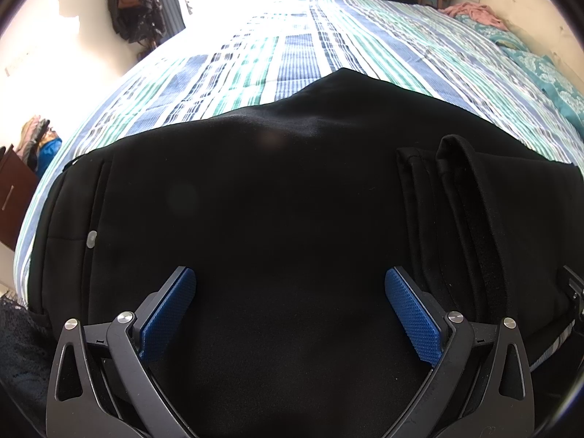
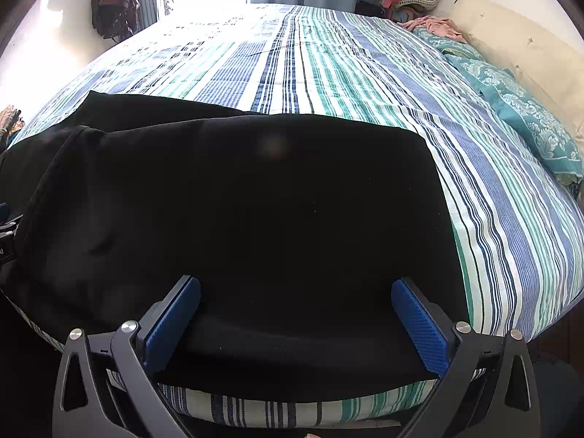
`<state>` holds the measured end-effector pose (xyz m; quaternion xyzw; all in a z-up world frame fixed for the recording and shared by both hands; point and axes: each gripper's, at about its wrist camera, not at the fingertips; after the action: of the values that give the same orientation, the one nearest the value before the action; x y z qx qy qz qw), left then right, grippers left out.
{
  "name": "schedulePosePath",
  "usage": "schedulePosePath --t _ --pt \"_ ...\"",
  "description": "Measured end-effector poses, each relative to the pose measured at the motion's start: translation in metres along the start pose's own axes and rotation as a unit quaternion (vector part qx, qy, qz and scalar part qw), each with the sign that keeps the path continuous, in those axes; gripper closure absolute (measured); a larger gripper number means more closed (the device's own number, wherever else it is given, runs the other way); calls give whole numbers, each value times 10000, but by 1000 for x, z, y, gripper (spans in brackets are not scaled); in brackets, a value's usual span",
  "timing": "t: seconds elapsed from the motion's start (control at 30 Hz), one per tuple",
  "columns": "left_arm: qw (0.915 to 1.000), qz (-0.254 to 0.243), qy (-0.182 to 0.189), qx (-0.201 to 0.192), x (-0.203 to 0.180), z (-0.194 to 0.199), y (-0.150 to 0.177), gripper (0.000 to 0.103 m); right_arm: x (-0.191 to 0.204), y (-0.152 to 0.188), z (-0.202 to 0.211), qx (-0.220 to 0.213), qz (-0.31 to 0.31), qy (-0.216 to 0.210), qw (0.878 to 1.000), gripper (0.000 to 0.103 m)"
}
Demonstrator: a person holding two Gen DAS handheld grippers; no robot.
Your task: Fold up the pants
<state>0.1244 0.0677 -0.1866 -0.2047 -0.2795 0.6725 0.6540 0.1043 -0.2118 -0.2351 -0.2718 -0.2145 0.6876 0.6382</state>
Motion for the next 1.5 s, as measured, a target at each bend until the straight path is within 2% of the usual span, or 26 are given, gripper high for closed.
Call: schedulePosePath --t 0.5,0.67,0.73,0.83,0.93,1.0,1.07,1.13,1.27,1.4,1.43,1.47,1.5 --pt "9999 24 159 28 4 2 -2 0 -3 1 1 -46 -39 -80 9999 0" --pt "9988 317 296 235 19 11 -9 1 -3 1 2 -84 -40 -101 9999 0" --pt "9974 615 327 193 39 19 -16 1 -3 1 2 -88 -37 -113 9999 0" --pt "9920 1247 215 53 90 28 -29 1 -4 1 2 -83 -31 -126 9999 0" --pt "9794 2017 -49 31 163 26 -39 1 -4 0 2 -77 -18 -134 9999 0" --pt "9715 2357 -161 187 209 17 -38 1 -4 0 2 -66 -8 -136 9999 0" --pt "9674 2485 -52 485 245 3 -33 1 -4 -1 1 -56 -10 -138 9999 0" --pt "9657 2443 328 809 264 -13 -27 1 -4 -1 1 -52 -16 -127 9999 0" --pt "9609 2281 1061 1158 255 -38 -12 0 -3 -3 0 -49 -46 -92 9999 0" --pt "9536 2472 1302 1123 239 -33 -6 1 -3 -4 0 -52 -47 -77 9999 0" --pt "9490 2518 1448 1223 235 -33 -5 3 -4 -5 0 -47 -41 -83 9999 0" --pt "9505 2495 1385 1229 234 -28 -6 17 -4 -6 1 -32 -40 -102 9999 0" --pt "9530 2415 1321 1264 229 -24 -8 35 -6 -7 1 -5 -50 -137 9999 0"
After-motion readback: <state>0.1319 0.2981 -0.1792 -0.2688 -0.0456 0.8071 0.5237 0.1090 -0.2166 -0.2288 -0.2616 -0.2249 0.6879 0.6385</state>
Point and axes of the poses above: each gripper's, at about its wrist camera, not at the fingertips, and z roughly against the way its jaws point, x to its left, y to its underside, and after that the axes turned 8 degrees about -x, right-handed
